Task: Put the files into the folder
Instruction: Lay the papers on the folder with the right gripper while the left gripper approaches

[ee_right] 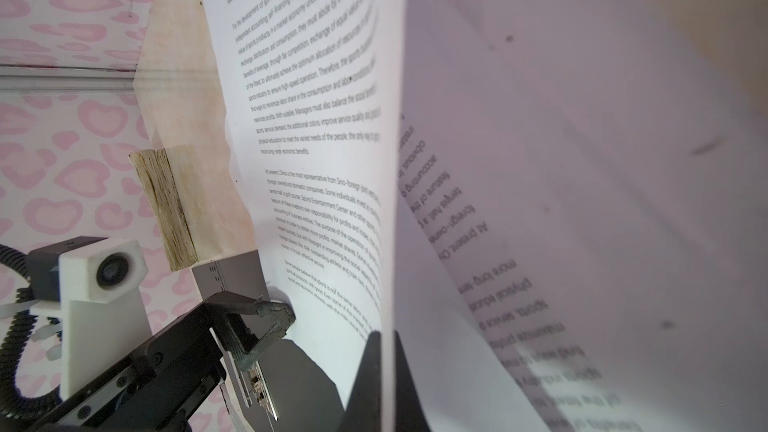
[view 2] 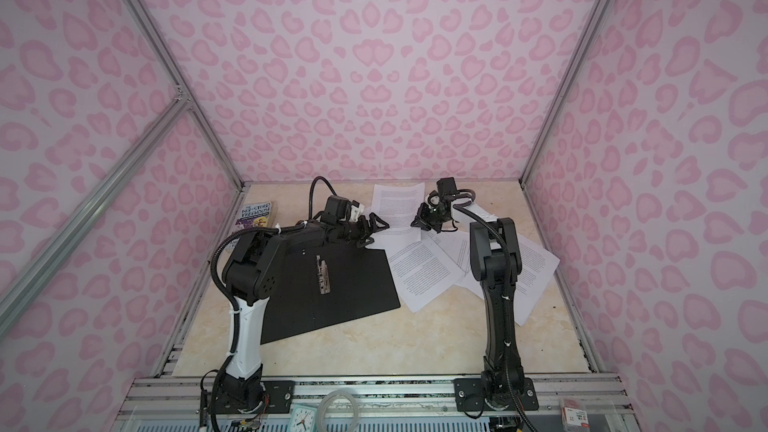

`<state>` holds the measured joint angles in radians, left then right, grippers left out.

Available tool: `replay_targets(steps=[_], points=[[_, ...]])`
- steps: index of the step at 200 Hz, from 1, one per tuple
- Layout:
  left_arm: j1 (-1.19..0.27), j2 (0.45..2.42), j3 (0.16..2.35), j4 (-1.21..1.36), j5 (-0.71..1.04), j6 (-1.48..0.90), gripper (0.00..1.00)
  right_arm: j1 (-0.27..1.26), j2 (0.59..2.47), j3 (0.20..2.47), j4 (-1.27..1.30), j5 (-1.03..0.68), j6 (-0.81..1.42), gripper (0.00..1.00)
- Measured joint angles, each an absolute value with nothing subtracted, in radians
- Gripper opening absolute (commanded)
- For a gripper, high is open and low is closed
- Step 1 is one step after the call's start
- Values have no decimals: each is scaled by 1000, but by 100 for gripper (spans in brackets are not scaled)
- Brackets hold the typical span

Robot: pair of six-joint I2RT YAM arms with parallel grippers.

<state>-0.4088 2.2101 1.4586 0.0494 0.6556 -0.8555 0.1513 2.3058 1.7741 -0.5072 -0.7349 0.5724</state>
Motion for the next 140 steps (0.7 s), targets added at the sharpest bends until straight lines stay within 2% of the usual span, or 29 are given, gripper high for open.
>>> replay_targets(steps=[53,91,119,140], points=[[-381,2193,1561,-173,635,-831,100,139,2249,1747,-510,-758,572,0],[-380,2154,1636,-223,631,-785,100,125,2211,1698,-491,-760,578,0],[-381,2066,1655,-218,614,-749,100,117,2198,1658,-466,-768,594,0],[-388,1927,1605,-194,554,-701,100,115,2183,1640,-445,-772,609,0]])
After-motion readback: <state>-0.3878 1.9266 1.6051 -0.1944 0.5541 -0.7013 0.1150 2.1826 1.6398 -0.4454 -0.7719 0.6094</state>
